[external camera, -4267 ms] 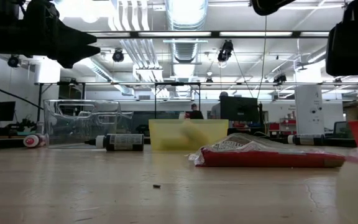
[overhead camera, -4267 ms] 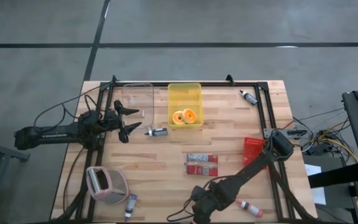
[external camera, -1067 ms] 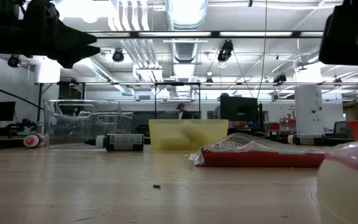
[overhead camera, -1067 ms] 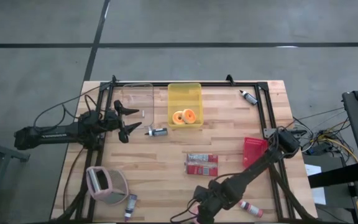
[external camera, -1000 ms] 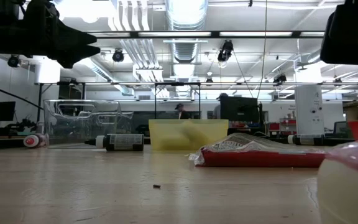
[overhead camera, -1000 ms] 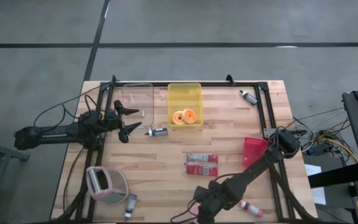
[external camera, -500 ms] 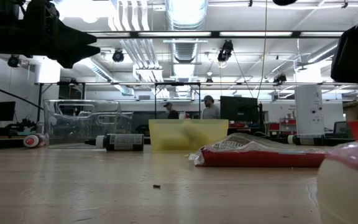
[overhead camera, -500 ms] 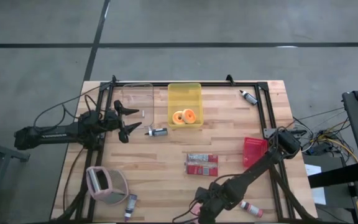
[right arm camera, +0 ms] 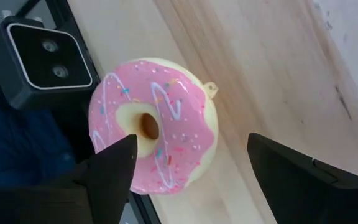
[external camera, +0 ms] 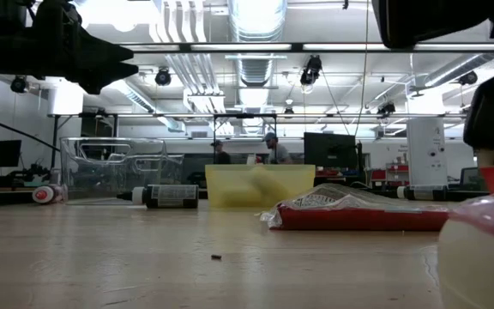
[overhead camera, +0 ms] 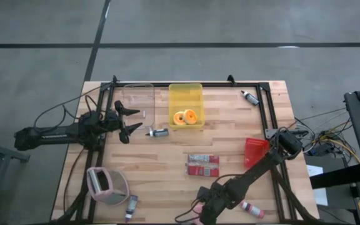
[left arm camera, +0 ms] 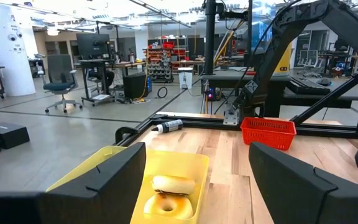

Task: Pick & Place Food Item
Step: Put the pink donut into the yellow bin

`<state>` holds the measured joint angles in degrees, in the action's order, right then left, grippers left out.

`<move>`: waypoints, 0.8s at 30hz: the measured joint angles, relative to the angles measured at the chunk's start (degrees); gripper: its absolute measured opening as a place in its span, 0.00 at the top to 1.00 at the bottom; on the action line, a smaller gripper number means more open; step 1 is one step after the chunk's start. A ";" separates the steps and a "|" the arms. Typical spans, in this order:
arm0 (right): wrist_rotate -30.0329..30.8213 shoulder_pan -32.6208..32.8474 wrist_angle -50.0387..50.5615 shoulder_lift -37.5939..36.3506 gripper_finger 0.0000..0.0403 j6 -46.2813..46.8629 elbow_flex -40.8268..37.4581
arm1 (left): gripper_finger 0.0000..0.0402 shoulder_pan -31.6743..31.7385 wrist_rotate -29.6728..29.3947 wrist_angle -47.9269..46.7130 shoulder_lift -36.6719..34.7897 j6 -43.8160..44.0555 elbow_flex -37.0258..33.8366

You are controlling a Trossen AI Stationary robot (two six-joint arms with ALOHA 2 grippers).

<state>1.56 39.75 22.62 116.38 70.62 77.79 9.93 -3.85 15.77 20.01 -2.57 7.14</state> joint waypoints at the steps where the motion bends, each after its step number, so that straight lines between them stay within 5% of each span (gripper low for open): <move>1: 0.02 0.00 -0.65 0.00 0.26 0.40 -0.42 | 0.27 0.01 0.02 0.00 0.02 -0.01 0.00; 24: 0.15 -0.13 -5.28 -0.07 0.36 1.23 -3.57 | 0.28 -0.01 0.01 -0.01 0.00 -0.01 0.00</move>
<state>1.72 39.62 17.34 116.31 71.85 74.22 9.91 -3.85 15.76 20.01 -2.58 7.14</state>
